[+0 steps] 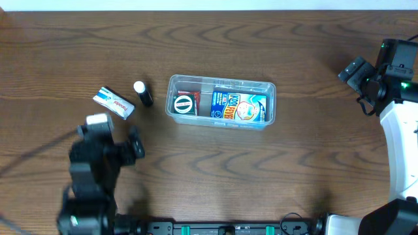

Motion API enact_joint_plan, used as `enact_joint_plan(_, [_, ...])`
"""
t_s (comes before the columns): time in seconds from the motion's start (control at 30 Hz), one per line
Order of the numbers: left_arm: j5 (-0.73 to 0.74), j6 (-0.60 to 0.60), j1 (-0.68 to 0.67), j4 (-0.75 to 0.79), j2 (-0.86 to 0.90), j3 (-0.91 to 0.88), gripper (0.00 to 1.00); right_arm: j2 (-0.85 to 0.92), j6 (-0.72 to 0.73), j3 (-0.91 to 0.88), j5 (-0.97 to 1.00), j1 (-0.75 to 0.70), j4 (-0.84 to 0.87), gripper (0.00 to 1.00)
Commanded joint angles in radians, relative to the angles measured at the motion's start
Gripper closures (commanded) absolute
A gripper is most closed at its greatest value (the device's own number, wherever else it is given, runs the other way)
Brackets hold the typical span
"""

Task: Pack container
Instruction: 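Reach the left gripper to the white Panadol box and grasp it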

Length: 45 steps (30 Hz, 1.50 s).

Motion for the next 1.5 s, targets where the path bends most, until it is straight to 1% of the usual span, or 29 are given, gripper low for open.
enact_joint_plan(0.0, [0.071,-0.023,0.005,-0.091,0.201,0.197,0.02,-0.019,0.008,0.010,0.004,-0.005,0.000,0.01])
enact_joint_plan(0.17, [0.221,-0.023,0.005,-0.293,0.490,0.508,0.02,-0.019,0.007,0.010,0.004,-0.005,0.000,0.01])
enact_joint_plan(0.23, [0.265,-0.023,0.005,-0.350,0.570,0.607,0.02,-0.019,0.007,0.010,0.004,-0.005,0.000,0.01])
enact_joint_plan(0.3, [0.272,-0.023,0.005,-0.373,0.621,0.666,0.02,-0.019,0.008,0.010,0.004,-0.005,0.000,0.01])
enact_joint_plan(0.5, [0.265,-0.023,0.005,-0.308,0.675,0.685,0.02,-0.019,0.008,0.010,0.004,-0.005,0.000,0.01])
enact_joint_plan(0.7, [0.095,-0.025,0.005,-0.279,0.738,0.685,0.02,-0.019,0.007,0.010,0.004,-0.005,0.000,0.01])
enact_joint_plan(0.73, [0.064,-0.042,0.005,-0.284,0.757,0.685,0.02,-0.019,0.007,0.010,0.004,-0.005,0.000,0.01])
enact_joint_plan(0.77, [0.026,-0.086,0.005,-0.291,0.778,0.685,0.02,-0.019,0.007,0.010,0.004,-0.005,0.000,0.01])
enact_joint_plan(0.87, [-0.070,-0.278,0.019,-0.324,0.842,0.685,0.02,-0.019,0.008,0.010,0.004,-0.005,0.000,0.01])
enact_joint_plan(0.97, [-0.074,-0.435,0.054,-0.330,0.903,0.681,0.02,-0.019,0.007,0.010,0.004,-0.005,0.000,0.01])
enact_joint_plan(1.07, [-0.074,-0.537,0.089,-0.327,0.953,0.681,0.02,-0.019,0.008,0.010,0.004,-0.005,0.000,0.01])
enact_joint_plan(1.17, [-0.072,-0.591,0.117,-0.315,0.989,0.681,0.02,-0.019,0.008,0.010,0.004,-0.005,0.000,0.01])
enact_joint_plan(1.3, [-0.047,-0.592,0.133,-0.268,1.022,0.680,0.02,-0.019,0.008,0.010,0.004,-0.005,0.000,0.01])
enact_joint_plan(1.47, [0.042,-0.592,0.149,-0.226,1.084,0.681,0.02,-0.019,0.007,0.010,0.004,-0.005,0.000,0.01])
